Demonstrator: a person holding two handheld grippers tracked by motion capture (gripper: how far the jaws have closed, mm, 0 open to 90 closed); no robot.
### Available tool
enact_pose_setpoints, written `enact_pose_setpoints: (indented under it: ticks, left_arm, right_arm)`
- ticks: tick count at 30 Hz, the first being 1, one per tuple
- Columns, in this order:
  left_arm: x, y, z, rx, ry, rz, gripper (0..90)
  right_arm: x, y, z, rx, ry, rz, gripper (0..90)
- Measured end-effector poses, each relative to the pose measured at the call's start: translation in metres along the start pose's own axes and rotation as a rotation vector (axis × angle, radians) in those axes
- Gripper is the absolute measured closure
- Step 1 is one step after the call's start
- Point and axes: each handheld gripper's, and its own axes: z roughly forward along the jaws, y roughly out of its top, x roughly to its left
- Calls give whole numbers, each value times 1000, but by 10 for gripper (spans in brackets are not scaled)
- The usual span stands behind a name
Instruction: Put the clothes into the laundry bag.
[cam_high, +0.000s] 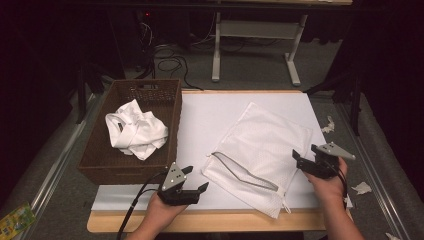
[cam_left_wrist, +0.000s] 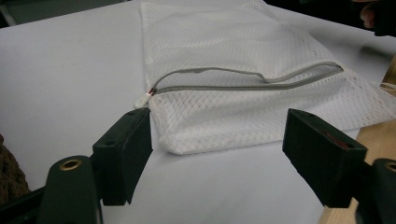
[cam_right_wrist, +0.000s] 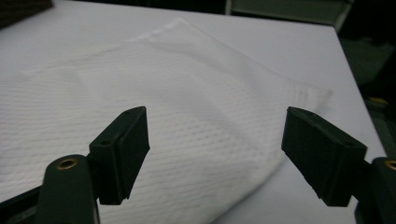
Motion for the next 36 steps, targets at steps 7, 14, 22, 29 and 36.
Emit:
enact_pose_setpoints:
  ticks: [7, 14, 22, 29, 36]
  left_arm:
    - [-1, -3, 4, 14, 10, 19, 181]
    - [-4, -5, 4, 38, 21, 32, 149]
    - [-4, -3, 2, 38, 22, 30, 141]
    - [-16, 14, -13, -38, -2, 29, 41]
    - [-13, 27, -34, -91, 59, 19, 0]
  right_arm:
    - [22, -3, -16, -18, 116, -21, 287]
    - [38, -5, -26, 9, 142, -36, 212]
    - [59, -2, -28, 2, 165, -113, 132]
    - [61, 0, -26, 6, 176, -112, 71]
    - [60, 1, -25, -1, 174, -118, 52]
